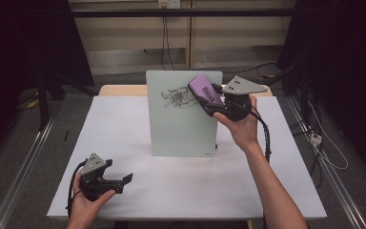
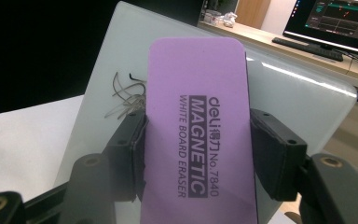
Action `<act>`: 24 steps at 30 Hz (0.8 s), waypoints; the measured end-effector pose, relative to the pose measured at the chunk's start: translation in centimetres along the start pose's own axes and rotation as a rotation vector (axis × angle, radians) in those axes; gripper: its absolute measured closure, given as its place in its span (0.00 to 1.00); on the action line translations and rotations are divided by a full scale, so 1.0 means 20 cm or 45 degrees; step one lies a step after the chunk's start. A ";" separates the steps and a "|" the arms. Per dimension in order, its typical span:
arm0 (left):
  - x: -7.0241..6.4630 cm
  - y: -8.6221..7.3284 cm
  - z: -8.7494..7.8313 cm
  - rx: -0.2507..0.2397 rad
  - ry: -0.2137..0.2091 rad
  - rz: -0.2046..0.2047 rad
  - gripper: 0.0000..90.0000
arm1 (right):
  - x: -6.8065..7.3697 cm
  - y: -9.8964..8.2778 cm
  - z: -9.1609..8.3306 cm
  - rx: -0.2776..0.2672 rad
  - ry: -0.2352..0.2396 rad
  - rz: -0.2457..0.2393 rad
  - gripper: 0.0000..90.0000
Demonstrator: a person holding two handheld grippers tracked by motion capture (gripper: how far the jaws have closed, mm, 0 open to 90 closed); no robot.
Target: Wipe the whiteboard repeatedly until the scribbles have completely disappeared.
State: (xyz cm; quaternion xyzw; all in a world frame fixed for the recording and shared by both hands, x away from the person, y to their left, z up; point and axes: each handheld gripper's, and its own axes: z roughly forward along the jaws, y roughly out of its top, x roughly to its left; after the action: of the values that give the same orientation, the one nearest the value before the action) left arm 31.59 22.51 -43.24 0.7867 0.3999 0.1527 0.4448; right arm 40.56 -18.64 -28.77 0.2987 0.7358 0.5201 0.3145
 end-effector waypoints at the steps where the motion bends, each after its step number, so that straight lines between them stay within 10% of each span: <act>1: 0.00 0.00 0.00 0.001 -0.001 0.000 0.06 | 0.00 0.00 0.00 0.002 0.001 0.003 0.47; 24: 0.00 0.00 0.00 0.006 0.005 0.012 0.06 | 0.08 -0.04 0.08 0.046 0.009 -0.067 0.47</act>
State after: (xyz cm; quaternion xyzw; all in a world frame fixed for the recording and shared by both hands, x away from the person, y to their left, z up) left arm 31.64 22.45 -43.29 0.7893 0.3974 0.1553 0.4415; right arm 40.71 -16.66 -30.22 0.2829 0.7539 0.4992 0.3199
